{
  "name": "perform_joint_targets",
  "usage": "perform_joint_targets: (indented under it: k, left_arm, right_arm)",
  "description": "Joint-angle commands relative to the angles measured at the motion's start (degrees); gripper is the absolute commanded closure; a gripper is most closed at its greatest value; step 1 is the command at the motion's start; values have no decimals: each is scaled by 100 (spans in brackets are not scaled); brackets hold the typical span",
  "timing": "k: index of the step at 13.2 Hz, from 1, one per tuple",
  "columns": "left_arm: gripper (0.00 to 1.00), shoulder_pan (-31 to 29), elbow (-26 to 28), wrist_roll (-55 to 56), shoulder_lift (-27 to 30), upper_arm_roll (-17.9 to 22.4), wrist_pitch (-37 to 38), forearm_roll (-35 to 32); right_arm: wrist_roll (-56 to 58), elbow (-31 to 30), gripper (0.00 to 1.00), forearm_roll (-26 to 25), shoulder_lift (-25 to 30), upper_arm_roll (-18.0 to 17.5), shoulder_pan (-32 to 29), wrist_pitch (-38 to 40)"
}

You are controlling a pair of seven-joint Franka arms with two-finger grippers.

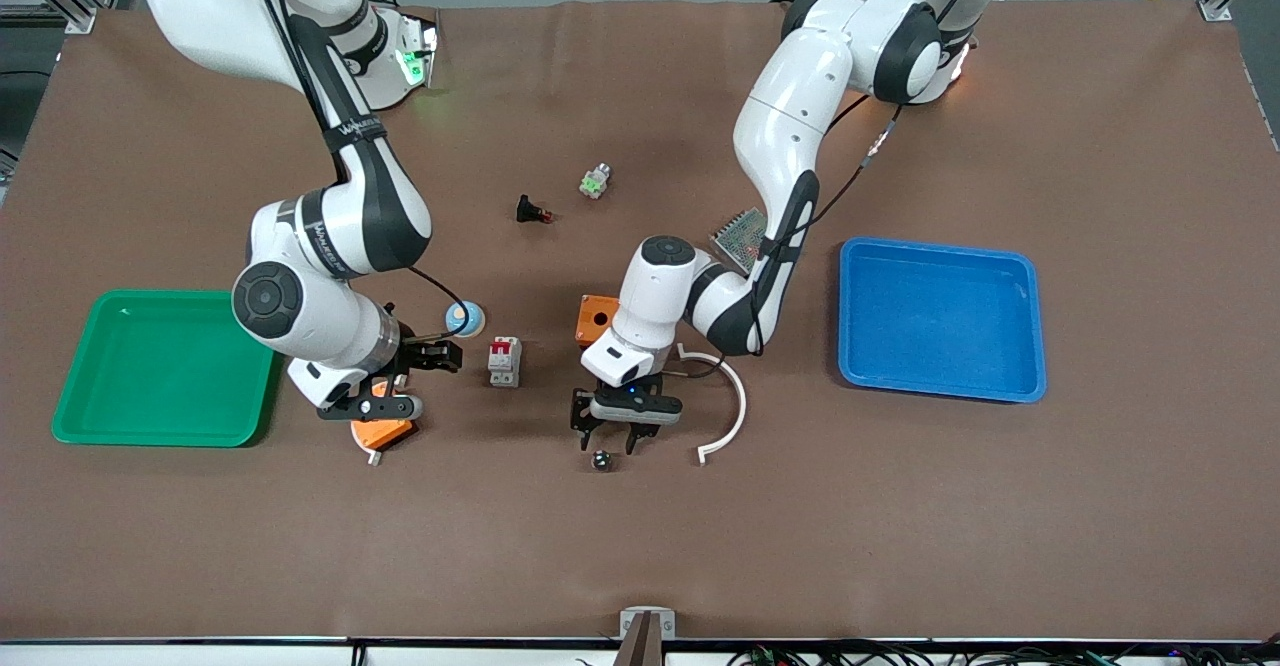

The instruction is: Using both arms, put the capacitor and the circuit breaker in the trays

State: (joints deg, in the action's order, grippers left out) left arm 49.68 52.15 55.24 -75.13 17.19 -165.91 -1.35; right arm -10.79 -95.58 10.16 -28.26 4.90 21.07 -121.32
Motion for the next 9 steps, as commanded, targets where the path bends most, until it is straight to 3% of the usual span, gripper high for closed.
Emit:
perform_joint_targets:
  k: [1,9]
  left_arm:
    - [34,33,-240,163,-160,135,-73,12]
    - [43,7,-310,215,-151,135,-134,12]
  right_arm:
    - [-46,92,24,100,-57,-33,-59,-5]
    - [-46,83,24,100,-83,-33,-51,-5]
